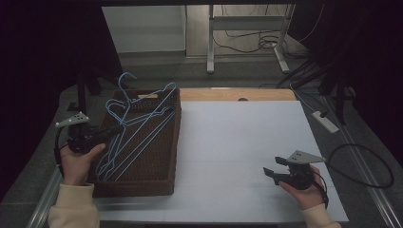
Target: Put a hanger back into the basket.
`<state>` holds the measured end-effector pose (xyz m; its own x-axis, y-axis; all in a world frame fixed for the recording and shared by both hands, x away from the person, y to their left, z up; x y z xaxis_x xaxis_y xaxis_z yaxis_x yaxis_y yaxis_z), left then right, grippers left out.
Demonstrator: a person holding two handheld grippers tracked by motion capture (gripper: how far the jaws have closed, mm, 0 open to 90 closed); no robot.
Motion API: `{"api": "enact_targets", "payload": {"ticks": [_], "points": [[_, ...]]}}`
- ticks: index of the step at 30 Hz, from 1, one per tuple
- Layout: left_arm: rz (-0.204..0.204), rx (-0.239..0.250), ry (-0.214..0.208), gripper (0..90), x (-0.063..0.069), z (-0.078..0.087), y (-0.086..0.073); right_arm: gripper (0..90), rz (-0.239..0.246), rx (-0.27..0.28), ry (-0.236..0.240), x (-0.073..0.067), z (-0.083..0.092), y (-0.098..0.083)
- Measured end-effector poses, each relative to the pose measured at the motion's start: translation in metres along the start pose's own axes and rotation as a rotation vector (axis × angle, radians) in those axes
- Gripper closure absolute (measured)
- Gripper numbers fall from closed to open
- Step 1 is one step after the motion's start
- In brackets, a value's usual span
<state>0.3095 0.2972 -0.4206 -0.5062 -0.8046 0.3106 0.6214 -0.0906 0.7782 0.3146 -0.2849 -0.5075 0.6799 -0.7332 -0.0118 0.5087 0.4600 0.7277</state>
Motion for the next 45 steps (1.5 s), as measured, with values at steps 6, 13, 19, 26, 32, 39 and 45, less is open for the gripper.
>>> {"api": "enact_targets", "payload": {"ticks": [6,13,19,26,32,39,45], "points": [[0.008,-0.044,-0.006,87.1,-0.006,-0.008,-0.004,34.3,0.001,0.0,0.003,0.0,0.0,0.0],[0.023,-0.112,-0.01,87.1,-0.011,-0.025,-0.007,34.2,-0.001,0.0,0.003,0.0,0.0,0.0],[0.032,-0.176,-0.017,87.1,-0.015,-0.039,-0.013,34.3,-0.001,0.0,0.006,-0.001,0.0,0.001],[0.097,-0.23,-0.014,87.0,-0.025,-0.052,-0.023,34.3,-0.007,-0.006,0.016,-0.001,-0.003,0.0],[0.116,-0.281,0.101,86.9,-0.03,-0.055,-0.024,34.2,-0.007,0.007,0.021,-0.001,0.0,0.001],[0.108,-0.38,0.205,86.3,-0.037,-0.06,-0.024,34.1,-0.005,0.004,0.03,0.0,-0.002,0.001],[0.038,-0.386,0.35,66.8,-0.04,-0.065,-0.021,34.1,-0.003,0.009,0.031,-0.001,0.0,0.002]]}}
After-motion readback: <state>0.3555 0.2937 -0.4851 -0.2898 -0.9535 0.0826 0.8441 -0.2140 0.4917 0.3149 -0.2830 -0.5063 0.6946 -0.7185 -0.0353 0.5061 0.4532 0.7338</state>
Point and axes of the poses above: each handheld gripper's, and its own axes: z roughly backward along the jaws, y roughly out of its top, x roughly to its right, the point moved 3 cm from there along -z, roughly forward along the jaws, and after that the axes turned 7 degrees about -x, right-handed, at the moved point
